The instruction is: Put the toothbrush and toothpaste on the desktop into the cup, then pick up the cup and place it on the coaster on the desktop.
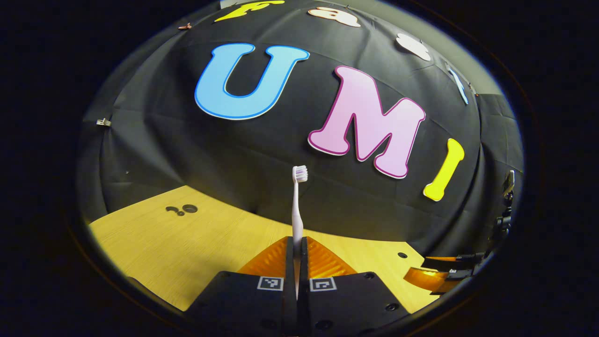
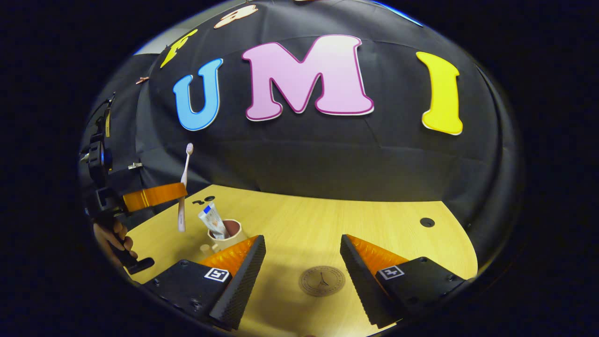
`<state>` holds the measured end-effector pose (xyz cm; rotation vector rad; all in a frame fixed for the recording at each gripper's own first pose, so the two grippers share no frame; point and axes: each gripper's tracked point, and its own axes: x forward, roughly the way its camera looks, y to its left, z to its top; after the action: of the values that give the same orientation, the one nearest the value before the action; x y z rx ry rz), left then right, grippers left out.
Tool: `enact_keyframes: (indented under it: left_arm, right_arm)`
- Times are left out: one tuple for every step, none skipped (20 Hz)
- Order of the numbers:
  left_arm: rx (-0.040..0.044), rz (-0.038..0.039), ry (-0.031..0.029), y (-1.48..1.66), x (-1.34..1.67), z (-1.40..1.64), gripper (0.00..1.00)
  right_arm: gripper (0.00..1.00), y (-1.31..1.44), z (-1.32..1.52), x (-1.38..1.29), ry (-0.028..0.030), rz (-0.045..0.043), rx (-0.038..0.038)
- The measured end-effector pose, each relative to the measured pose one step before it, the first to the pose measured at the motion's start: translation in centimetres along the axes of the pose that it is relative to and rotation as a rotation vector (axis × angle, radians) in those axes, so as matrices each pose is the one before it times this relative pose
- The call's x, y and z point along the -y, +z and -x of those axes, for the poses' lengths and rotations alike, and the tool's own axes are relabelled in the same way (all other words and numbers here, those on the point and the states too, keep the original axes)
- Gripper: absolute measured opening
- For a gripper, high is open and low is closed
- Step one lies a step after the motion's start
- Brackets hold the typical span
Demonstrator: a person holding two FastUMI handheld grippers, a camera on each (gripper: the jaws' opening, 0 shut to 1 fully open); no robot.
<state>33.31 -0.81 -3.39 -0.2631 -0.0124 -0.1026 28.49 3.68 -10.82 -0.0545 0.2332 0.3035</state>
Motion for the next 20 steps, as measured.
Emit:
enact_keyframes:
  left_arm:
    - [0.01256,0.01047,-0.01421,0.093,0.132,-0.723,0.06]
    - [0.01028,0.01057,-0.01064,0.018,0.022,-0.649,0.06]
    - [0.00514,0.00511,-0.00350,-0.286,-0.265,-0.664,0.06]
    - [-0.00193,-0.00648,0.00002,-0.271,-0.260,-0.554,0.06]
    - [-0.00461,-0.01421,0.00352,-0.493,-0.447,-0.637,0.06]
    - [-0.00731,-0.01508,0.00033,-0.521,-0.384,-0.330,0.06]
    - [-0.00813,-0.01314,0.00063,-0.541,-0.206,-0.519,0.06]
    - [-0.00192,-0.00909,-0.00202,-0.294,-0.157,-0.307,0.06]
    - [0.00123,-0.00514,-0.00606,-0.312,0.006,-0.417,0.06]
    - [0.00624,-0.00540,-0.00275,-0.141,-0.002,-0.242,0.06]
    - [-0.00081,-0.00265,-0.00170,-0.290,0.025,-0.361,0.06]
    - [-0.00843,0.00194,-0.00382,-0.416,0.089,-0.253,0.06]
    - [-0.00475,0.00071,-0.00021,-0.451,0.007,-0.240,0.06]
    - [-0.00648,-0.00239,-0.00154,-0.415,0.063,-0.144,0.06]
    - [-0.00901,-0.00561,0.00140,-0.561,0.121,-0.247,0.06]
    - [-0.00528,-0.00427,0.00090,-0.399,0.062,-0.092,0.06]
    - [-0.00766,-0.00589,-0.00197,-0.487,0.206,-0.093,0.06]
    - [-0.00905,-0.01110,-0.00137,-0.464,0.124,-0.054,0.06]
    - [-0.00622,-0.01459,0.00082,-0.343,0.102,0.005,0.06]
    - [-0.00680,-0.01468,-0.00198,-0.217,0.145,0.125,0.08]
  right_arm:
    - [0.98,-0.418,0.425,0.604,-0.01047,0.00757,-0.00626]
    - [0.98,-0.328,0.294,0.726,-0.01280,0.01168,-0.00429]
    - [0.98,-0.622,0.475,0.722,-0.01378,0.01123,-0.01195]
    - [0.98,-0.606,0.268,0.804,-0.01303,0.00541,-0.01339]
    - [0.98,-0.598,0.298,0.578,-0.01197,-0.00034,-0.01656]
    - [0.98,-0.746,0.295,0.642,-0.01233,-0.00229,-0.02026]
    - [0.98,-0.835,0.547,0.737,-0.01161,-0.00261,-0.01967]
    - [0.99,-0.643,0.385,0.686,-0.01430,-0.00219,-0.01547]
    - [0.99,-0.596,0.302,0.680,-0.01391,-0.00178,-0.01141]
    - [0.99,-0.456,0.227,0.577,-0.01279,-0.00252,-0.00999]
    - [0.99,-0.444,0.099,0.465,-0.01127,-0.00229,-0.01081]
    - [0.99,-0.394,0.098,0.349,-0.00923,-0.00447,-0.01141]
    - [0.99,-0.289,0.106,0.077,-0.00412,-0.00726,-0.00705]
    - [0.99,-0.149,0.068,0.029,-0.00132,-0.00552,-0.00198]
    - [0.99,-0.152,-0.123,0.100,-0.00322,-0.00079,-0.00356]
    - [0.99,-0.051,-0.108,-0.008,-0.00038,0.00192,-0.00306]
    - [0.99,0.007,-0.159,-0.108,0.00288,0.00276,-0.00039]
    - [0.99,0.053,-0.133,-0.132,0.00174,0.00274,0.00021]
    - [0.99,-0.004,-0.069,-0.199,0.00405,0.00267,0.00050]
    - [0.99,-0.042,-0.088,-0.034,0.00227,0.00439,0.00032]
